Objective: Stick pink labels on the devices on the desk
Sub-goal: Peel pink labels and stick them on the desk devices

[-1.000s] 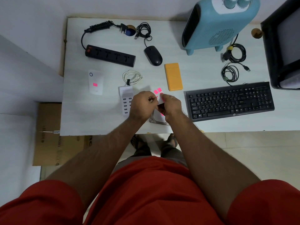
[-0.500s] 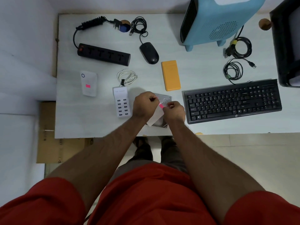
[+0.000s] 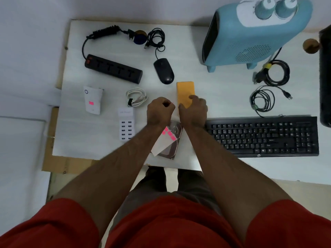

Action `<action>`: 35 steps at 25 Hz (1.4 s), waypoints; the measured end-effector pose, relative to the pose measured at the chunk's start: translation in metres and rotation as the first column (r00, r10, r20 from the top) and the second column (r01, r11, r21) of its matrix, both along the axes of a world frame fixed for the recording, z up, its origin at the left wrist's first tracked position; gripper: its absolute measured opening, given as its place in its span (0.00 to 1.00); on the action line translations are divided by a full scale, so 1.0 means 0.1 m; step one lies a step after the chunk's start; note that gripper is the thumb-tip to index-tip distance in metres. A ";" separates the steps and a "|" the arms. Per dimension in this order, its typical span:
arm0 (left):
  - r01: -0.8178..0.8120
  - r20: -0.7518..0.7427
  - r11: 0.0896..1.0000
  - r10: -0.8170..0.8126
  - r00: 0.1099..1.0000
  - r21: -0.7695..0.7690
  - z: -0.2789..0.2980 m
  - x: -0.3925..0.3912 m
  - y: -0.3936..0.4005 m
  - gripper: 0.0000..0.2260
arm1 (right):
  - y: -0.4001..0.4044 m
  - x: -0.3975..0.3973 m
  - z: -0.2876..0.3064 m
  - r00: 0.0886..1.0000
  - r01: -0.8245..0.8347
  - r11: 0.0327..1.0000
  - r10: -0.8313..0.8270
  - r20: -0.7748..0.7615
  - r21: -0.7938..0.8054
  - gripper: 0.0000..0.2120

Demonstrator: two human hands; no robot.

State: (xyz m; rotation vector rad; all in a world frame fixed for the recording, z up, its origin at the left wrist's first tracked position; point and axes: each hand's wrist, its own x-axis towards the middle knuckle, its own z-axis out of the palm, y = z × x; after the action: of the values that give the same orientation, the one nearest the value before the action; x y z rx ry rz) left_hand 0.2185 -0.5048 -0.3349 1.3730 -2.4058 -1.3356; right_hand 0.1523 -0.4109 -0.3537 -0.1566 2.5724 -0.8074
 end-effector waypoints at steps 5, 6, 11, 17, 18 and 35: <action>-0.112 0.039 0.993 0.110 0.993 0.048 -0.13 -0.16 -0.08 0.06 | -0.19 -0.25 -0.18 0.985 -0.173 0.961 0.167 0.044 0.218 0.40; -0.131 0.036 0.989 0.129 0.991 0.069 -0.12 -0.17 -0.08 0.07 | -0.19 -0.27 -0.18 0.990 -0.141 0.973 0.135 0.045 0.184 0.39; -0.204 0.006 0.969 0.205 0.979 0.143 -0.03 -0.17 -0.14 0.06 | -0.12 -0.24 -0.10 0.999 0.011 1.000 -0.011 0.038 0.001 0.34; -0.229 -0.011 0.968 0.231 0.973 0.103 0.04 -0.05 -0.31 0.05 | -0.41 0.02 -0.14 0.990 0.008 0.997 -0.020 0.143 0.081 0.46; -0.241 -0.001 0.965 0.242 0.970 0.102 0.02 -0.03 -0.36 0.05 | -0.48 0.04 -0.14 0.984 0.030 0.995 -0.047 0.171 0.098 0.48; -0.065 -0.169 0.987 0.090 0.982 0.147 0.35 0.08 -0.42 0.03 | -0.25 -0.04 0.30 0.501 0.820 0.311 0.018 0.866 -0.481 0.21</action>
State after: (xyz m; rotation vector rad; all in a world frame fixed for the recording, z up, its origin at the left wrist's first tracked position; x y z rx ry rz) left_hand 0.2265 -0.5472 -0.2995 1.3040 -2.1607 -1.5613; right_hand 0.1486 -0.4363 -0.3232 0.5880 1.0700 -1.9184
